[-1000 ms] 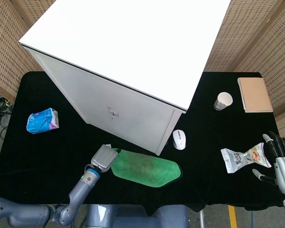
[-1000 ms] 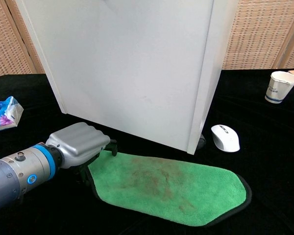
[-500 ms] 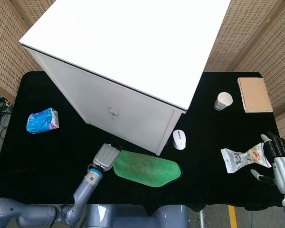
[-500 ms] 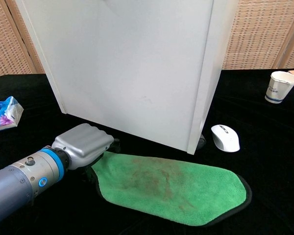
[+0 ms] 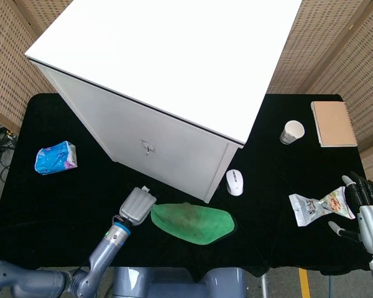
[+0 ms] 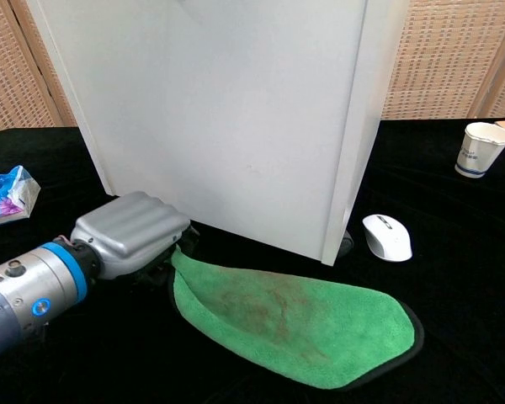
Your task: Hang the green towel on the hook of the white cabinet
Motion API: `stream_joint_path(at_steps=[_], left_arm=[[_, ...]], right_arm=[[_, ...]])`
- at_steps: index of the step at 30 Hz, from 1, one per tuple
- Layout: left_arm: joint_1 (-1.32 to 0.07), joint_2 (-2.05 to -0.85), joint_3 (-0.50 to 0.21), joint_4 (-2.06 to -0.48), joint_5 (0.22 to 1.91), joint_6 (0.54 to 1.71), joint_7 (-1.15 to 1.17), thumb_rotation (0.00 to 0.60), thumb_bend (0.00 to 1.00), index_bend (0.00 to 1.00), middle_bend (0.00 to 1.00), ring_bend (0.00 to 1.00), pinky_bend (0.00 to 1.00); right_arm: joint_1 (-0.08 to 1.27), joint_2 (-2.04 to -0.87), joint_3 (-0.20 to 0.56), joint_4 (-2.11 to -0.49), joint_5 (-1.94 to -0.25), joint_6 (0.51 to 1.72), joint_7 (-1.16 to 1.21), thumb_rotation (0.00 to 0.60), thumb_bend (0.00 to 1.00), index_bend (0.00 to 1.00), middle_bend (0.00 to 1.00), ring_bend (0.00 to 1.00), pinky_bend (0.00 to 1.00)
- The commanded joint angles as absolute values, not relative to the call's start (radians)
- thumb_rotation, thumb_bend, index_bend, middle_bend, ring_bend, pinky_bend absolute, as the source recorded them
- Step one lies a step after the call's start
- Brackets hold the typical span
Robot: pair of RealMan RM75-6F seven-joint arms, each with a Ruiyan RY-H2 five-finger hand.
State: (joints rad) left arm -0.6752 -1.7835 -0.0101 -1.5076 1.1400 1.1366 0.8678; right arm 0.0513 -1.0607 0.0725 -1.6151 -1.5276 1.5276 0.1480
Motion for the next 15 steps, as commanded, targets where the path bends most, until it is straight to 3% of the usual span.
stream_joint_path(at_steps=[1, 7, 15], left_arm=[[-0.653, -1.702, 0.030, -1.561, 1.253, 1.190, 0.810, 0.600, 0.49, 0.65, 0.81, 0.65, 0.58], [-0.635, -1.579, 0.089, -1.571, 1.496, 1.289, 0.714, 0.600, 0.49, 0.71, 0.81, 0.65, 0.58], [-0.637, -1.503, 0.071, -1.553, 1.701, 1.403, 0.619, 0.600, 0.49, 0.80, 0.81, 0.65, 0.58]], right_arm=[[0.051, -1.061, 0.072, -1.616, -1.529, 1.528, 0.145, 0.600, 0.09, 0.03, 0.00, 0.00, 0.00], [0.052, -1.065, 0.071, -1.619, -1.529, 1.526, 0.130, 0.600, 0.09, 0.03, 0.00, 0.00, 0.00], [0.052, -1.064, 0.073, -1.621, -1.523, 1.525, 0.129, 0.600, 0.09, 0.03, 0.00, 0.00, 0.00]])
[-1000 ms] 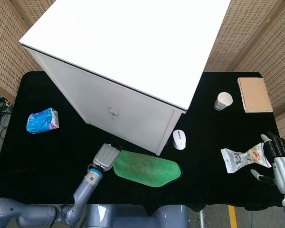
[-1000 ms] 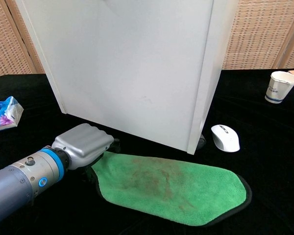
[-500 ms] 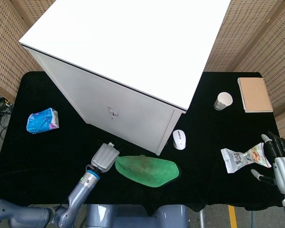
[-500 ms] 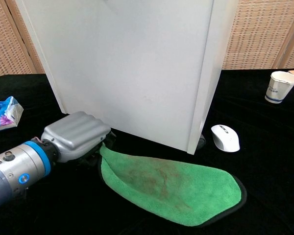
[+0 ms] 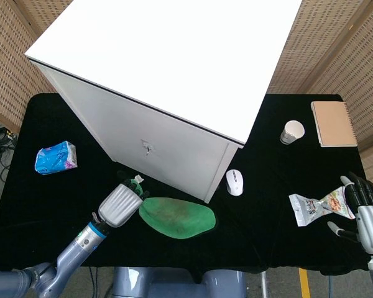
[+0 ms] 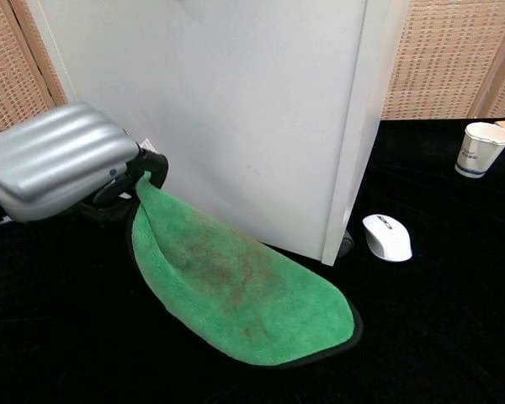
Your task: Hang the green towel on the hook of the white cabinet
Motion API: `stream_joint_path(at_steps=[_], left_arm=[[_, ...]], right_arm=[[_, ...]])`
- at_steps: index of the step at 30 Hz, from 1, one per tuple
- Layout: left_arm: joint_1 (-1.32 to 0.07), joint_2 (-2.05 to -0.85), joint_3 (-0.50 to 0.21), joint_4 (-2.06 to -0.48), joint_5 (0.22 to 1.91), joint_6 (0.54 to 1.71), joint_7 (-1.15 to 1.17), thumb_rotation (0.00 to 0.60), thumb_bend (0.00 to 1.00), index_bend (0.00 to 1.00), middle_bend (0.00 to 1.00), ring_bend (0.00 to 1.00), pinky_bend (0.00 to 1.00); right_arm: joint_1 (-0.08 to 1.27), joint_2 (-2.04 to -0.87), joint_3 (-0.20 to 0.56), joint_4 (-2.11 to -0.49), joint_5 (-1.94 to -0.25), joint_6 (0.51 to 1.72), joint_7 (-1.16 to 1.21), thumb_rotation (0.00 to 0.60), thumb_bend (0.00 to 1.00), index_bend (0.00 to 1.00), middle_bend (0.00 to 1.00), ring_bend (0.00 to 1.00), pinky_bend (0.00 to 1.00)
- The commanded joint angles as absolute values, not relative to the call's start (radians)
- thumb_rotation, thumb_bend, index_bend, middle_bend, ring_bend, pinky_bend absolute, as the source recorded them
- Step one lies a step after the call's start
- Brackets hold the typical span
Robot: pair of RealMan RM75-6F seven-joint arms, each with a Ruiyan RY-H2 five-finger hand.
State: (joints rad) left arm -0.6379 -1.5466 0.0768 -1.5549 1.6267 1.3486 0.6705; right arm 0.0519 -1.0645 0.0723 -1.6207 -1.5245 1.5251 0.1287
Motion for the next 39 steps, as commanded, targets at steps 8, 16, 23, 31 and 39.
stream_joint_path(at_steps=[8, 16, 23, 31, 39], left_arm=[[-0.670, -1.444, 0.000, -1.595, 1.811, 1.434, 0.613, 0.600, 0.48, 0.80, 0.81, 0.65, 0.58], [-0.723, -1.415, -0.064, -1.649, 1.822, 1.345, 0.626, 0.600, 0.48, 0.80, 0.81, 0.65, 0.58], [-0.741, -1.439, -0.093, -1.660, 1.807, 1.298, 0.650, 0.600, 0.48, 0.80, 0.81, 0.65, 0.58], [-0.745, -1.453, -0.112, -1.680, 1.806, 1.278, 0.672, 0.600, 0.48, 0.80, 0.81, 0.65, 0.58], [-0.746, -1.442, -0.140, -1.704, 1.767, 1.245, 0.692, 0.600, 0.48, 0.80, 0.81, 0.65, 0.58]], right_arm=[[0.050, -1.063, 0.073, -1.624, -1.526, 1.529, 0.126, 0.600, 0.09, 0.03, 0.00, 0.00, 0.00], [0.048, -1.063, 0.071, -1.627, -1.531, 1.533, 0.123, 0.600, 0.09, 0.03, 0.00, 0.00, 0.00], [0.048, -1.059, 0.074, -1.625, -1.525, 1.533, 0.136, 0.600, 0.09, 0.03, 0.00, 0.00, 0.00], [0.047, -1.056, 0.076, -1.624, -1.520, 1.530, 0.146, 0.600, 0.09, 0.03, 0.00, 0.00, 0.00], [0.045, -1.053, 0.077, -1.627, -1.519, 1.533, 0.147, 0.600, 0.09, 0.03, 0.00, 0.00, 0.00]])
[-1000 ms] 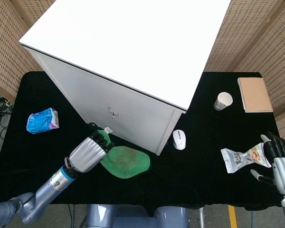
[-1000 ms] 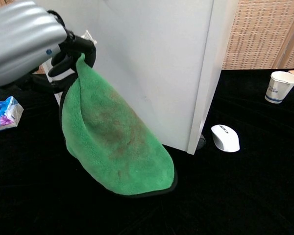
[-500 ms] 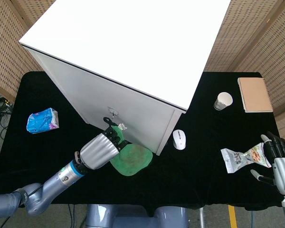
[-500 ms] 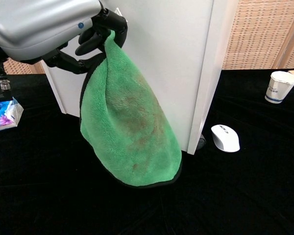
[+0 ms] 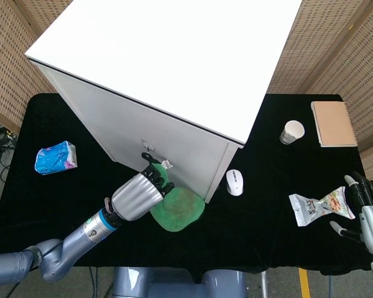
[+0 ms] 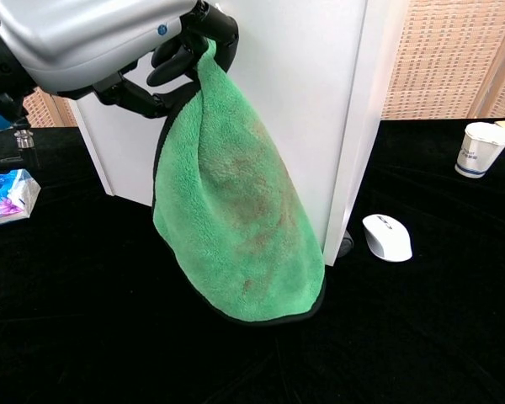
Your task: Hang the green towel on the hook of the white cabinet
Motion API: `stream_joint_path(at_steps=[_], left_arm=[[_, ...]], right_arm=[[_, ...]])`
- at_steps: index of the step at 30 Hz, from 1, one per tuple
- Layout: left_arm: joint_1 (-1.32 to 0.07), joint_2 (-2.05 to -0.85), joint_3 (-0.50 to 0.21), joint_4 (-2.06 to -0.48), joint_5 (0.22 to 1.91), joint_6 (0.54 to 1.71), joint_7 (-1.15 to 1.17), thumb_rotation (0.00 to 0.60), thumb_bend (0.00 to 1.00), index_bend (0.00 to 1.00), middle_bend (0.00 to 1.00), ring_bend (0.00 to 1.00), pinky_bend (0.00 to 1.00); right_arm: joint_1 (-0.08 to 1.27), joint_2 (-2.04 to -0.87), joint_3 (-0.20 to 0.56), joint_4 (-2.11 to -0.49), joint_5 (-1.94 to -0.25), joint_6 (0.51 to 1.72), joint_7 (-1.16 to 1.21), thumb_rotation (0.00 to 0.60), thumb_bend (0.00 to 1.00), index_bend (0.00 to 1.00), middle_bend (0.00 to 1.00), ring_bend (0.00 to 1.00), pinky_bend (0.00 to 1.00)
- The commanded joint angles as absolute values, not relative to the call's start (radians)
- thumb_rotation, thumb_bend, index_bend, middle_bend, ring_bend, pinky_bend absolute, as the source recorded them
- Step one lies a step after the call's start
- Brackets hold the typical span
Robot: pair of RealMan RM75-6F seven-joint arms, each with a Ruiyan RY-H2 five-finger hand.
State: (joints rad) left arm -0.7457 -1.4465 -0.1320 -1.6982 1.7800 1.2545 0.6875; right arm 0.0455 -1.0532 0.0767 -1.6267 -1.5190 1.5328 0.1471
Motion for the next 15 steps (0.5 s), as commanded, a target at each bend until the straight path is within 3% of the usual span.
stream_joint_path(at_steps=[1, 11, 13, 15], left_arm=[[-0.746, -1.441, -0.142, -1.706, 1.761, 1.240, 0.693, 0.600, 0.48, 0.80, 0.81, 0.65, 0.58], [-0.744, -1.444, -0.144, -1.708, 1.735, 1.210, 0.714, 0.600, 0.47, 0.79, 0.81, 0.65, 0.57], [-0.741, -1.444, -0.140, -1.707, 1.732, 1.206, 0.724, 0.600, 0.41, 0.74, 0.76, 0.60, 0.54], [-0.731, -1.439, -0.126, -1.699, 1.740, 1.207, 0.761, 0.600, 0.30, 0.63, 0.64, 0.50, 0.45]], right_arm=[[0.045, -1.053, 0.077, -1.627, -1.519, 1.534, 0.148, 0.600, 0.09, 0.03, 0.00, 0.00, 0.00], [0.043, -1.050, 0.078, -1.628, -1.519, 1.536, 0.153, 0.600, 0.09, 0.03, 0.00, 0.00, 0.00], [0.043, -1.050, 0.078, -1.629, -1.518, 1.536, 0.155, 0.600, 0.09, 0.03, 0.00, 0.00, 0.00], [0.043, -1.049, 0.080, -1.628, -1.516, 1.536, 0.158, 0.600, 0.09, 0.03, 0.00, 0.00, 0.00]])
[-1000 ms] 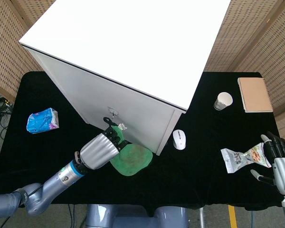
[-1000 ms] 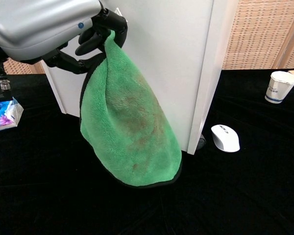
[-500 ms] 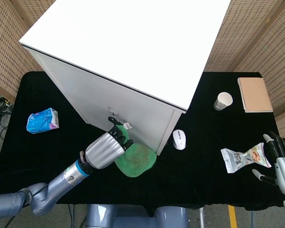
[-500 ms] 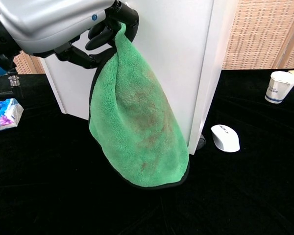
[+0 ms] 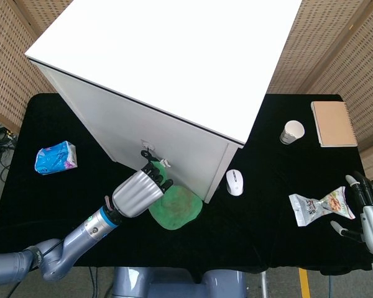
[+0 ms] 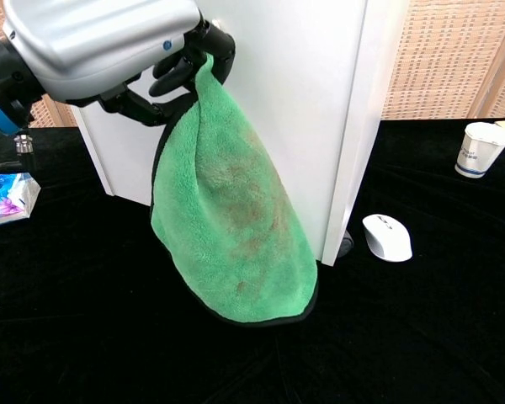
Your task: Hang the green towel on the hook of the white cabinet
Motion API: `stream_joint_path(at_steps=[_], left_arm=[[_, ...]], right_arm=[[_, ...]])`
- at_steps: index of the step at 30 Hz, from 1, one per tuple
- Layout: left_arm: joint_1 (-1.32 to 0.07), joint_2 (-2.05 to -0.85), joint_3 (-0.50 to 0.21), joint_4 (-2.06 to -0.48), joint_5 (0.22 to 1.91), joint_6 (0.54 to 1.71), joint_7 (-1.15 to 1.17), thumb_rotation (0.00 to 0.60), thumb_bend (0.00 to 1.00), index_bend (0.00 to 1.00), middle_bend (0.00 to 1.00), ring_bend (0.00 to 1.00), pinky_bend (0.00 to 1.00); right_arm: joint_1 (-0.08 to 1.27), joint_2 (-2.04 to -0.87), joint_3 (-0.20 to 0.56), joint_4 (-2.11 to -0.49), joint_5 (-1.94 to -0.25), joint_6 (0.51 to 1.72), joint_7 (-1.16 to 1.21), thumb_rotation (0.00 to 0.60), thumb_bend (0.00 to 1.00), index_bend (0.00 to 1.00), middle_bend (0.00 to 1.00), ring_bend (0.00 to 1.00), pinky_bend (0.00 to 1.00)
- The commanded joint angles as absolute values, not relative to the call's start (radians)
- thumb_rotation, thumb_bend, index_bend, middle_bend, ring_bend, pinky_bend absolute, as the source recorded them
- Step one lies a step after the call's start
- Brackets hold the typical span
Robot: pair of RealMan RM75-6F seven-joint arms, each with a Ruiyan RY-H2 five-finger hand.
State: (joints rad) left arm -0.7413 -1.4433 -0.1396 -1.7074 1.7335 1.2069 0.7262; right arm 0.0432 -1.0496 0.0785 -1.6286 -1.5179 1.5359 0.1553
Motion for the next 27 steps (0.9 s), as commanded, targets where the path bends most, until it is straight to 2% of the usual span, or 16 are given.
stream_joint_path(at_steps=[1, 4, 7, 10, 17, 27], left_arm=[[-0.726, -1.440, -0.119, -1.693, 1.751, 1.214, 0.770, 0.600, 0.24, 0.55, 0.56, 0.42, 0.40], [-0.716, -1.447, -0.104, -1.662, 1.789, 1.242, 0.765, 0.600, 0.20, 0.34, 0.32, 0.21, 0.23], [-0.708, -1.452, -0.089, -1.622, 1.827, 1.274, 0.730, 0.600, 0.18, 0.19, 0.14, 0.06, 0.07], [-0.701, -1.450, -0.080, -1.611, 1.848, 1.295, 0.706, 0.600, 0.17, 0.13, 0.01, 0.00, 0.00], [-0.651, -1.431, -0.029, -1.614, 1.915, 1.377, 0.646, 0.600, 0.16, 0.07, 0.00, 0.00, 0.00], [-0.535, -1.424, 0.028, -1.573, 1.938, 1.516, 0.574, 0.600, 0.13, 0.06, 0.00, 0.00, 0.00]], right_arm=[[0.043, -1.049, 0.080, -1.628, -1.515, 1.536, 0.159, 0.600, 0.09, 0.03, 0.00, 0.00, 0.00], [0.043, -1.049, 0.080, -1.627, -1.516, 1.535, 0.160, 0.600, 0.09, 0.03, 0.00, 0.00, 0.00], [0.043, -1.051, 0.079, -1.627, -1.518, 1.536, 0.156, 0.600, 0.09, 0.03, 0.00, 0.00, 0.00], [0.043, -1.052, 0.079, -1.627, -1.518, 1.536, 0.151, 0.600, 0.09, 0.03, 0.00, 0.00, 0.00], [0.045, -1.056, 0.078, -1.627, -1.518, 1.531, 0.142, 0.600, 0.09, 0.03, 0.00, 0.00, 0.00], [0.044, -1.058, 0.080, -1.628, -1.518, 1.536, 0.135, 0.600, 0.09, 0.03, 0.00, 0.00, 0.00]])
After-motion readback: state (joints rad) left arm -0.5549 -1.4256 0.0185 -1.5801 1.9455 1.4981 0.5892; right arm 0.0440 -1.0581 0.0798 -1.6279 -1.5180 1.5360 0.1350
